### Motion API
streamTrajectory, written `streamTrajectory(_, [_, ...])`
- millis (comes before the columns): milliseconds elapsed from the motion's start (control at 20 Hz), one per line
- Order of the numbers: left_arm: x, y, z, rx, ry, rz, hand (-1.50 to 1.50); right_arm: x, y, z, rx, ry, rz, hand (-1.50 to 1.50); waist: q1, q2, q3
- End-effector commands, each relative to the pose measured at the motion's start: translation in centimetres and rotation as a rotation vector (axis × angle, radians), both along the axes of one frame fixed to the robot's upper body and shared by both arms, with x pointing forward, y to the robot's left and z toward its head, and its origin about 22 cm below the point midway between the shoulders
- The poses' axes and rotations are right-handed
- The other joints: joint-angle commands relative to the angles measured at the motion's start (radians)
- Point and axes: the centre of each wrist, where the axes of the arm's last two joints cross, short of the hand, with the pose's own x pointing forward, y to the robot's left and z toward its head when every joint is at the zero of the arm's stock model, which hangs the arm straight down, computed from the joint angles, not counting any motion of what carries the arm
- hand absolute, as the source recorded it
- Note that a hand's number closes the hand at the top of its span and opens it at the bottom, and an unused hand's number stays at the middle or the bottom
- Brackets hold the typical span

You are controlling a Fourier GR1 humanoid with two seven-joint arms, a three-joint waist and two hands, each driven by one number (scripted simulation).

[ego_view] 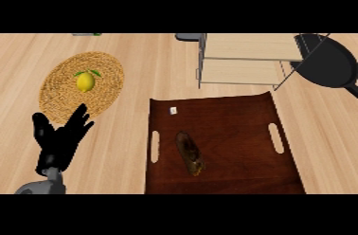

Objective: Pick the squash from the tray and place it in the tiered shelf

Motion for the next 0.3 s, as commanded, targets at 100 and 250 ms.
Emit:
streamTrajectory(100, [-0.4, 0.0, -1.6, 0.002, 0.037, 0.010, 0.00, -3.4, -6.5, -1.4, 0.010, 0.008, 0.035, -1.50, -0.006, 0.002, -0.002])
streamTrajectory(250, [-0.5, -0.5, -0.4, -0.006, 0.039, -0.002, 0.00, -5.0, -9.5, -1.4, 0.027, -0.015, 0.032, -1.50, 0.006, 0.004, -0.002])
